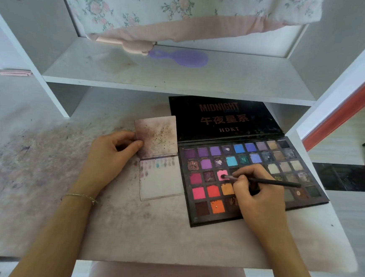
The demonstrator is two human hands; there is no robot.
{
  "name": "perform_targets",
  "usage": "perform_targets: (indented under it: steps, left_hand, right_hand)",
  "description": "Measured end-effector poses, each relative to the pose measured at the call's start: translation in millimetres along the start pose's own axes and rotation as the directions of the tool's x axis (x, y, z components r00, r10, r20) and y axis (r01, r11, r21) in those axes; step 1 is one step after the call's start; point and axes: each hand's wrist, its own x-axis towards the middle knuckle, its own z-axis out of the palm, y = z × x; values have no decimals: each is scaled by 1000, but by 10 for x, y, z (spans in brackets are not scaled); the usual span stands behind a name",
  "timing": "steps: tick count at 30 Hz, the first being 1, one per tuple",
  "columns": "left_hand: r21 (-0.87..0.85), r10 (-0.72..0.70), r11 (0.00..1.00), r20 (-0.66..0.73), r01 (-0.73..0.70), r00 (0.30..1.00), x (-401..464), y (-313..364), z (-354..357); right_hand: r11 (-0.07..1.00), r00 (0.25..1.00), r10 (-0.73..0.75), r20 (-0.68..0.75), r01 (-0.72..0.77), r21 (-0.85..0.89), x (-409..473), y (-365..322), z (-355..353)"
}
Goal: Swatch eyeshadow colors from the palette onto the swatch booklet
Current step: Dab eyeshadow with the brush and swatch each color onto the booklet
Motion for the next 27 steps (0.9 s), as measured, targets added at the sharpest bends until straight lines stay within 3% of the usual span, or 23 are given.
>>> perform_targets:
  steps: [10, 14, 20, 27]
  left_hand:
    - [-11, 2, 1000, 1, -2, 1000, 10, -20, 4]
    - [-1, 11, 1000, 8, -11, 1000, 21, -30, 0]
    - [10, 8, 1000, 21, -8, 1000, 11, -21, -19]
    - [7, 7, 1000, 18, -7, 1000, 11, -36, -24]
  right_hand:
    - [999, 1000, -7, -6, 7, 39, 24, -94, -11]
    - [983, 998, -4, 66, -9, 185, 58, -228, 116]
    - [957, 962, 14, 274, -92, 274, 89, -418, 492]
    - [949, 953, 28, 302, -121, 291, 163, -458, 671]
